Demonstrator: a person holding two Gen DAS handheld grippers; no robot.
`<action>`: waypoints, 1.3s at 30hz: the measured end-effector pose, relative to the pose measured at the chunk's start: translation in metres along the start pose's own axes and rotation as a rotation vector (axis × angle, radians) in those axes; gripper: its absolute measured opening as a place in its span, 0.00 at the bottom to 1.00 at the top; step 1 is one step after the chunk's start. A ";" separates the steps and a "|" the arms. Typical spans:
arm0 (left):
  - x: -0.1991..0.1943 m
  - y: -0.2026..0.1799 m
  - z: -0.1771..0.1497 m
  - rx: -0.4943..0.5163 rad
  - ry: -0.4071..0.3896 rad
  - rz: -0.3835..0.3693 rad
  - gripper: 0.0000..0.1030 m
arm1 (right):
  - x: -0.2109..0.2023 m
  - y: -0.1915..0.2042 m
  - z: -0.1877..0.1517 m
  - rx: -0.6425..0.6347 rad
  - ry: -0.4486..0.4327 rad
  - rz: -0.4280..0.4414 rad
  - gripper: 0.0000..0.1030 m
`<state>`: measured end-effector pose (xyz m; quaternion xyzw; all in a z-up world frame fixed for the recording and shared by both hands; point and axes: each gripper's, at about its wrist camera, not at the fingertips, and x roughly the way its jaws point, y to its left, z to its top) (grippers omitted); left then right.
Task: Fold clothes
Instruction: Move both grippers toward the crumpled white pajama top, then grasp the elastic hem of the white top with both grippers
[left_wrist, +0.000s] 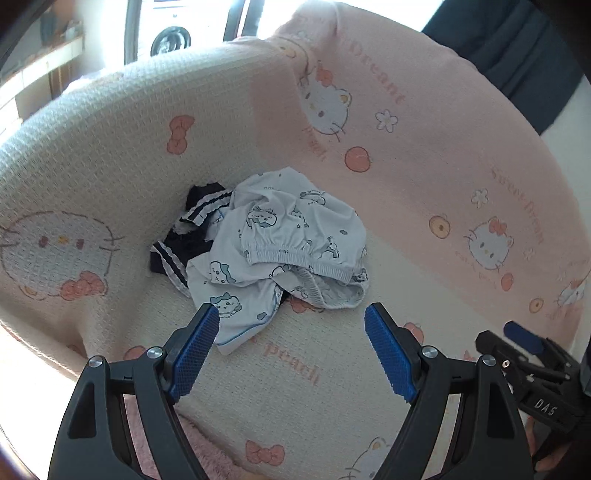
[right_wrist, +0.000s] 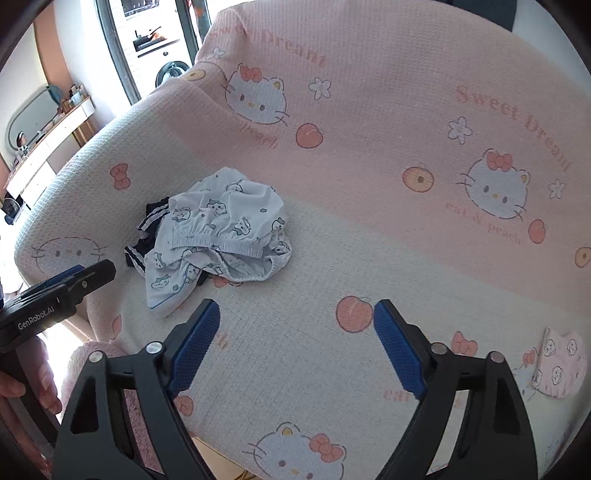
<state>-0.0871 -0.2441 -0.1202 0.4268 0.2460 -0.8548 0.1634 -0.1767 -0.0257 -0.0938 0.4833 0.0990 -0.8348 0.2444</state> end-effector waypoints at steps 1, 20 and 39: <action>0.014 0.005 0.003 -0.030 0.014 -0.005 0.81 | 0.016 0.004 0.005 -0.013 0.018 0.008 0.71; 0.165 0.018 0.036 0.020 0.125 -0.004 0.35 | 0.232 0.024 0.042 -0.046 0.278 0.021 0.29; 0.016 -0.069 -0.036 0.241 0.065 -0.287 0.31 | -0.033 -0.055 -0.004 0.030 -0.081 -0.007 0.05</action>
